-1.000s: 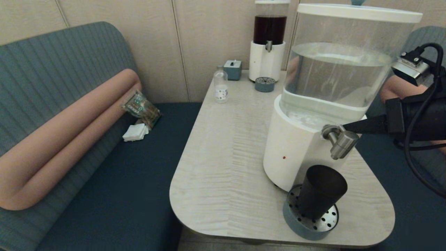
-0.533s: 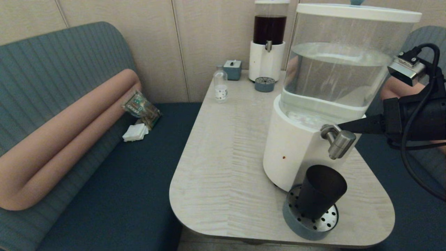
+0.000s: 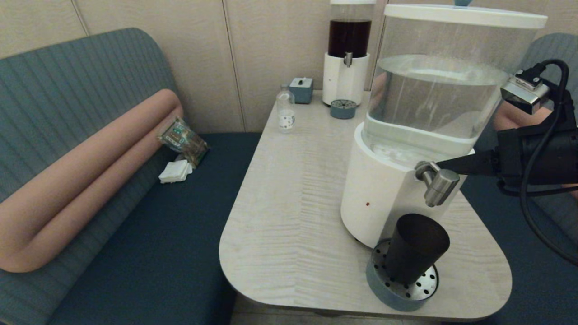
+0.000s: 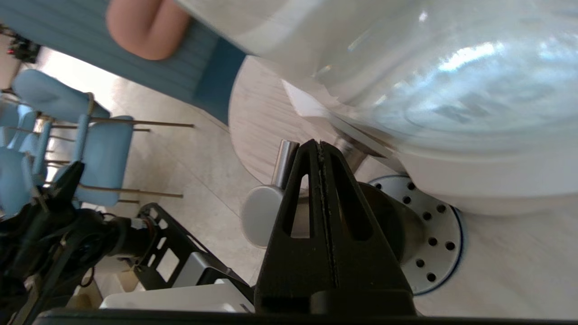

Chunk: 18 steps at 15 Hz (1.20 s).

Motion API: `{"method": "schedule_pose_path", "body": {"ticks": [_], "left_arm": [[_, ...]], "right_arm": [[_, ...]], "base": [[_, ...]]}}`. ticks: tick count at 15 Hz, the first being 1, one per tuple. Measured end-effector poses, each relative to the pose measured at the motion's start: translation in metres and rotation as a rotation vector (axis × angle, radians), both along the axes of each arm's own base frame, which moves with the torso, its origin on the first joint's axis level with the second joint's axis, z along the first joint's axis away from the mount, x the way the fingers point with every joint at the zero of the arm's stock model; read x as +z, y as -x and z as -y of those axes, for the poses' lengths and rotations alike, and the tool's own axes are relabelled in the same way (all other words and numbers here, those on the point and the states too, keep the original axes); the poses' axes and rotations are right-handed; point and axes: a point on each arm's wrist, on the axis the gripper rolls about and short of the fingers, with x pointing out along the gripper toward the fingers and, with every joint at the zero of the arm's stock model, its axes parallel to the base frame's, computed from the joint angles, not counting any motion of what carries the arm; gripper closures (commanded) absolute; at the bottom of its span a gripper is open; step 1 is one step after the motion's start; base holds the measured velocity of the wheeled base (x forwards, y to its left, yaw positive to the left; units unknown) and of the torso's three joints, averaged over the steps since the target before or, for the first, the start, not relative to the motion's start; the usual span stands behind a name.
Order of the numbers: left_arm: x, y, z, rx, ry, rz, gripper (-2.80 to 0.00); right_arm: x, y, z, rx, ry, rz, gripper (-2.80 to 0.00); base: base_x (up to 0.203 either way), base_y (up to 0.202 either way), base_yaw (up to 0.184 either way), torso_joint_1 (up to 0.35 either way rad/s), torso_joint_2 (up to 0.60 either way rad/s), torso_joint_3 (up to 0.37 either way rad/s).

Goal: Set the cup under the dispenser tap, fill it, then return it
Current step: Turn on the faucet

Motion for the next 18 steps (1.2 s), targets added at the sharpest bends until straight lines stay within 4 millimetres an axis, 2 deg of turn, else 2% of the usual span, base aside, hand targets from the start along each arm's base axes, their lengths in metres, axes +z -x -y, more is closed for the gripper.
{"method": "schedule_pose_path", "body": {"ticks": [12, 18], "left_arm": [[0.000, 0.000, 0.000, 0.000, 0.000, 0.000, 0.00], [0.000, 0.000, 0.000, 0.000, 0.000, 0.000, 0.00]], "right_arm": [[-0.002, 0.004, -0.001, 0.089, -0.051, 0.021, 0.00], [0.011, 0.012, 0.008, 0.056, -0.060, 0.070, 0.00]], "base": [[0.000, 0.000, 0.000, 0.000, 0.00, 0.000], [0.000, 0.000, 0.000, 0.000, 0.00, 0.000]]}}
